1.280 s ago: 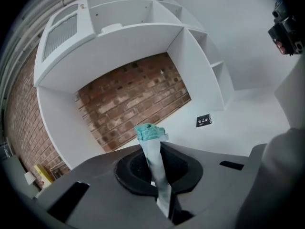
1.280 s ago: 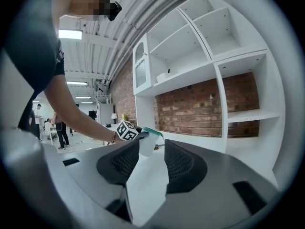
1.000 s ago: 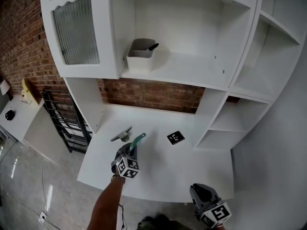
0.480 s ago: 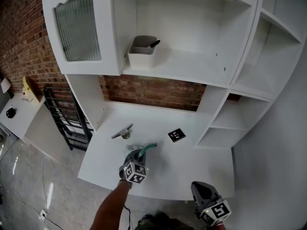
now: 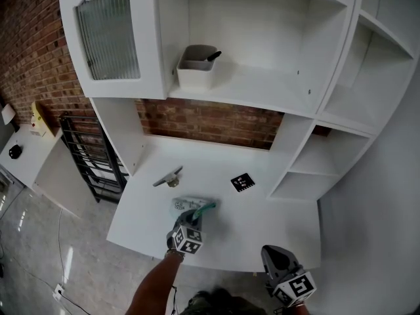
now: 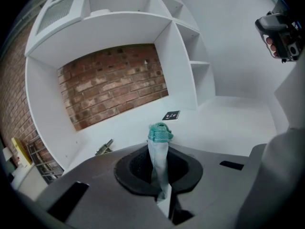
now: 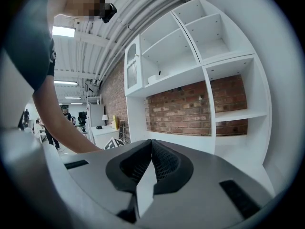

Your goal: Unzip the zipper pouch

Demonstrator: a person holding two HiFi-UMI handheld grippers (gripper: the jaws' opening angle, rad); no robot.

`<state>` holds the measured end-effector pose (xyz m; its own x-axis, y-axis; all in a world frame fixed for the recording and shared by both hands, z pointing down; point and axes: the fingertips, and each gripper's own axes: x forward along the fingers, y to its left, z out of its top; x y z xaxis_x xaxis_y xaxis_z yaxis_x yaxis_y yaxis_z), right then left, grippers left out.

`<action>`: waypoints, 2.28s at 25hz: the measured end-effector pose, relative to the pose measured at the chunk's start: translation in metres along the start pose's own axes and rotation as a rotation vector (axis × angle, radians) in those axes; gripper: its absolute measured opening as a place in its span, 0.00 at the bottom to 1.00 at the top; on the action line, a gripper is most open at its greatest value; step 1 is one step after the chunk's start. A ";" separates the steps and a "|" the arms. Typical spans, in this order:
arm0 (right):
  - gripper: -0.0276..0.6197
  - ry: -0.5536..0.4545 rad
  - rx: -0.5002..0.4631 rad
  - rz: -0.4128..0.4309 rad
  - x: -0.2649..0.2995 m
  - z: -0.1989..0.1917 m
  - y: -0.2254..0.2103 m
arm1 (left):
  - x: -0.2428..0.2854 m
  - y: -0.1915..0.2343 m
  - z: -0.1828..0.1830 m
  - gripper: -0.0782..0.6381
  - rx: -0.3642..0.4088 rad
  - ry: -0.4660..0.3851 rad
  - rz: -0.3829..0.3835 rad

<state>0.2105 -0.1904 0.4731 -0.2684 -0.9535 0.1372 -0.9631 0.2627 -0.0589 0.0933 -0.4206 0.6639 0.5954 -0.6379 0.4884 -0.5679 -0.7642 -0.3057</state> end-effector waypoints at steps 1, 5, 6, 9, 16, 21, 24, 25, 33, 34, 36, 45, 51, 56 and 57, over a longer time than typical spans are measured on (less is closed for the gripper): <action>0.04 -0.001 0.002 0.000 0.000 0.000 0.000 | 0.000 -0.002 -0.004 0.11 -0.019 0.009 -0.009; 0.04 0.003 0.008 -0.001 0.001 0.000 -0.001 | -0.001 -0.011 -0.016 0.11 -0.117 0.033 -0.060; 0.04 0.004 0.005 0.000 0.001 0.000 -0.001 | -0.002 -0.012 -0.018 0.11 -0.138 0.032 -0.070; 0.04 -0.004 -0.005 0.012 0.003 0.002 0.001 | -0.005 -0.017 -0.021 0.20 -0.172 0.028 -0.100; 0.04 -0.007 0.002 0.031 0.008 0.003 0.006 | -0.019 -0.033 -0.022 0.45 -0.217 -0.012 -0.171; 0.04 -0.012 -0.004 0.054 0.013 0.005 0.010 | -0.032 -0.049 -0.012 0.58 -0.208 -0.043 -0.230; 0.04 -0.019 -0.002 0.063 0.014 0.004 0.012 | -0.038 -0.053 -0.017 0.58 -0.217 -0.043 -0.222; 0.04 -0.020 0.000 0.065 0.014 0.003 0.013 | -0.040 -0.052 -0.018 0.58 -0.224 -0.044 -0.214; 0.04 -0.029 0.030 0.070 0.019 0.004 0.016 | -0.063 -0.033 -0.009 0.56 -0.267 -0.104 -0.138; 0.04 -0.028 0.030 0.073 0.020 0.005 0.017 | -0.068 -0.029 -0.006 0.56 -0.274 -0.117 -0.122; 0.04 -0.030 0.027 0.079 0.023 0.007 0.020 | -0.081 -0.018 0.002 0.52 -0.296 -0.157 -0.076; 0.04 -0.071 0.015 0.077 0.032 0.019 0.027 | -0.182 0.047 0.050 0.22 -0.435 -0.428 0.142; 0.04 -0.100 0.019 0.074 0.039 0.023 0.029 | -0.253 0.079 0.066 0.16 -0.502 -0.537 0.303; 0.04 -0.117 0.016 0.070 0.042 0.027 0.030 | -0.297 0.087 0.063 0.13 -0.533 -0.576 0.396; 0.04 -0.121 0.018 0.069 0.042 0.028 0.030 | -0.305 0.086 0.061 0.12 -0.527 -0.576 0.411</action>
<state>0.1709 -0.2266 0.4490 -0.3282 -0.9445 0.0122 -0.9418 0.3262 -0.0818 -0.1021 -0.2981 0.4386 0.3994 -0.9103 -0.1086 -0.9038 -0.4109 0.1197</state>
